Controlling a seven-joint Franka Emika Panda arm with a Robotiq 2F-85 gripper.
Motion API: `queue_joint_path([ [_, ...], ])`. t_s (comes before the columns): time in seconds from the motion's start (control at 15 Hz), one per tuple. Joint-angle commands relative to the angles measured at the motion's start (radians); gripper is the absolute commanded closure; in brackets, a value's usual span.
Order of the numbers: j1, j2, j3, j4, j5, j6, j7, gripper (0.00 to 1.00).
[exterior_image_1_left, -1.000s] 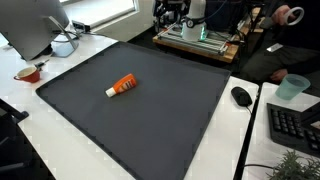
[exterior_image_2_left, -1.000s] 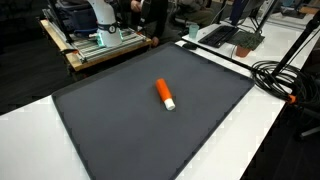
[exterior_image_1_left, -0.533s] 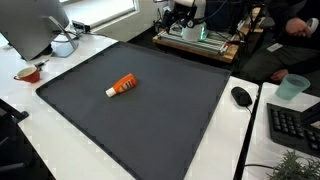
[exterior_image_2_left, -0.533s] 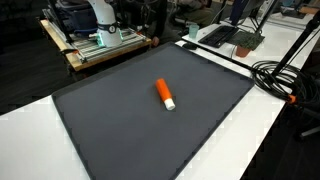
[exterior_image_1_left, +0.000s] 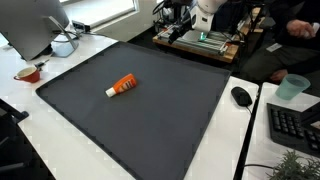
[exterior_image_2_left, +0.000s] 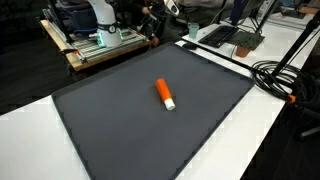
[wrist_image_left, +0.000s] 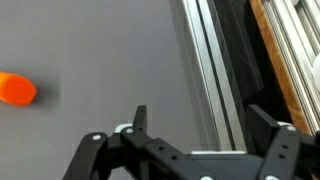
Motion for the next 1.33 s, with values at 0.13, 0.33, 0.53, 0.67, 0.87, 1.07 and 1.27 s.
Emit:
queue_joint_path([
  [0.13,0.003,0.034,0.014,0.034,-0.097,-0.022,0.008,0.00],
  [0.33,0.005,0.024,0.016,0.017,-0.150,0.017,-0.052,0.00],
  [0.53,-0.010,0.028,0.000,-0.002,-0.232,0.087,-0.185,0.00],
  [0.67,-0.020,0.037,-0.011,-0.015,-0.285,0.139,-0.257,0.00],
  [0.87,-0.040,0.045,-0.031,-0.040,-0.405,0.217,-0.339,0.00],
  [1.07,-0.083,0.013,-0.078,-0.122,-0.430,0.450,-0.432,0.00],
  [1.27,-0.087,0.044,-0.081,-0.105,-0.401,0.471,-0.428,0.00],
])
